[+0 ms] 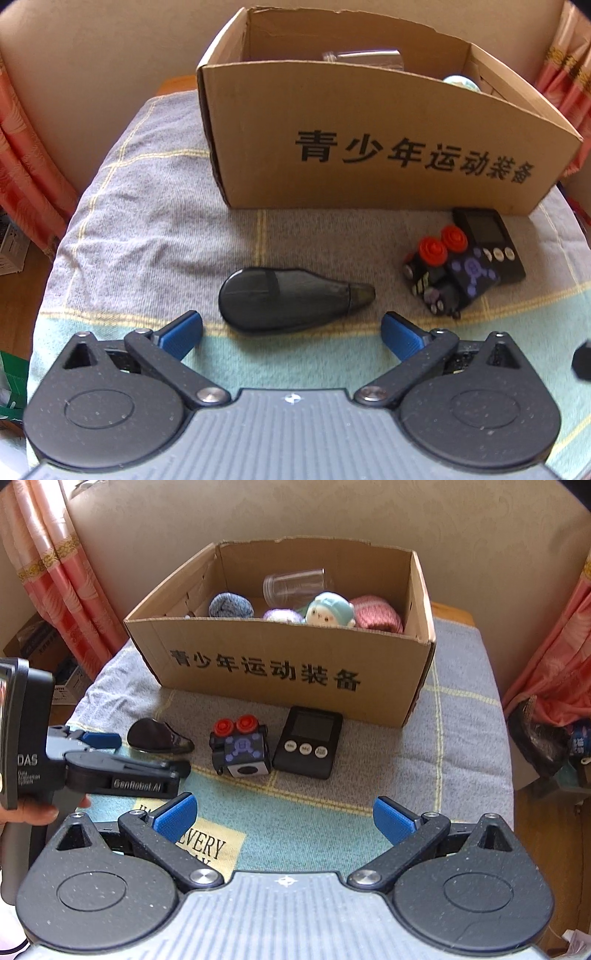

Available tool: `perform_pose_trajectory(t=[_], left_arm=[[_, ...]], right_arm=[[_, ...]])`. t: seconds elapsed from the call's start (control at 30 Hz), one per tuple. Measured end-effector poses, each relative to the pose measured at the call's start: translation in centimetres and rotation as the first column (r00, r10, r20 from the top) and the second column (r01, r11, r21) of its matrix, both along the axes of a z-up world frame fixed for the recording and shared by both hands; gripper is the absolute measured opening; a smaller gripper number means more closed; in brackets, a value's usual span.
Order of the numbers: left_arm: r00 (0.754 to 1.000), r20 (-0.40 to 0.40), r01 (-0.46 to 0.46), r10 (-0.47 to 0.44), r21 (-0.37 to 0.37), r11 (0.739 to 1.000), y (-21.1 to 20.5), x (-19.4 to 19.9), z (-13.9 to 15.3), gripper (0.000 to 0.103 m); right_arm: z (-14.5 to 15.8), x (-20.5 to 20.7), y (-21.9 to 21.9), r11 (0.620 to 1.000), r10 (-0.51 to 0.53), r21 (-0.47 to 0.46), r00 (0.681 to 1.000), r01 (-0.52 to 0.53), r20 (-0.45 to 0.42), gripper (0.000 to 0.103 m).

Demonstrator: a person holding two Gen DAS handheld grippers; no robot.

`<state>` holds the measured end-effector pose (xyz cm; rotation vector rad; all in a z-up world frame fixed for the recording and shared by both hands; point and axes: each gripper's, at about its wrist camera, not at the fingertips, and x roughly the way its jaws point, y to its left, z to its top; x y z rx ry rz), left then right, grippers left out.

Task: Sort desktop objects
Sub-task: 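Pull both tools back toward the black pouch and red-button cube, then close left tool on the black pouch while right tool grasps the red-button cube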

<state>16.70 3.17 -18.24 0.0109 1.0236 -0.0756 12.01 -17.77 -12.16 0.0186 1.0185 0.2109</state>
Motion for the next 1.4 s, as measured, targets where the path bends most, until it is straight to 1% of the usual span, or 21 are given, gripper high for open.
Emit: perform_pose_trajectory(t=[0.17,0.3,0.43,0.53,0.63,0.67,0.73,0.77,0.8,0.87,0.97,1.0,1.17,1.4], left_arm=[[0.999,0.000,-0.053,0.053,-0.002,0.999,-0.3,0.6,0.1,0.102],[0.997,0.022,-0.073,0.073,-0.007,0.997,-0.1,0.5,0.1,0.098],[0.996,0.044,-0.078,0.079,-0.004,0.997,0.1,0.3,0.3,0.090],[0.995,0.043,-0.086,0.086,-0.005,0.996,0.6,0.4,0.4,0.090],[0.994,0.042,-0.098,0.098,-0.005,0.995,1.3,0.5,0.4,0.090],[0.994,0.043,-0.101,0.101,-0.003,0.995,1.6,0.5,0.3,0.090],[0.993,0.044,-0.107,0.107,-0.005,0.994,1.8,0.4,0.3,0.090],[0.993,0.043,-0.106,0.106,-0.007,0.994,2.0,0.4,0.4,0.090],[0.993,0.041,-0.106,0.107,-0.009,0.994,2.1,0.4,0.4,0.090],[0.993,0.041,-0.107,0.108,-0.013,0.994,2.2,0.4,0.4,0.090],[0.993,0.042,-0.106,0.106,-0.013,0.994,2.3,0.3,0.3,0.090],[0.994,0.042,-0.103,0.104,-0.011,0.995,2.3,0.3,0.2,0.090],[0.993,0.040,-0.110,0.110,-0.018,0.994,2.6,0.4,0.2,0.090],[0.994,0.034,-0.101,0.102,-0.027,0.994,2.8,0.4,0.3,0.089]], right_arm=[[-0.7,0.4,0.4,0.999,0.029,-0.019,1.000,-0.029,0.005,0.103],[-1.1,1.0,1.0,0.997,0.067,-0.046,0.997,-0.066,0.027,0.103],[-1.5,1.8,1.6,0.993,0.108,-0.050,0.993,-0.106,0.044,0.103],[-1.9,2.4,2.5,0.989,0.133,-0.071,0.989,-0.129,0.057,0.102],[-2.2,3.0,3.6,0.982,0.167,-0.097,0.983,-0.160,0.073,0.099],[-2.3,3.2,4.0,0.979,0.183,-0.105,0.980,-0.174,0.081,0.096],[-2.7,3.6,4.7,0.973,0.208,-0.119,0.975,-0.197,0.084,0.089],[-2.9,3.9,5.0,0.972,0.212,-0.124,0.974,-0.201,0.080,0.083],[-3.2,4.1,5.3,0.971,0.213,-0.125,0.974,-0.202,0.076,0.079],[-3.7,4.5,5.7,0.971,0.212,-0.125,0.974,-0.202,0.073,0.074],[-4.2,4.8,6.2,0.972,0.206,-0.125,0.976,-0.197,0.065,0.063],[-4.3,4.8,6.3,0.972,0.208,-0.123,0.976,-0.199,0.066,0.061],[-5.0,5.1,6.8,0.967,0.224,-0.138,0.972,-0.213,0.069,0.056],[-4.7,4.8,6.6,0.959,0.254,-0.145,0.965,-0.242,0.071,0.055]])
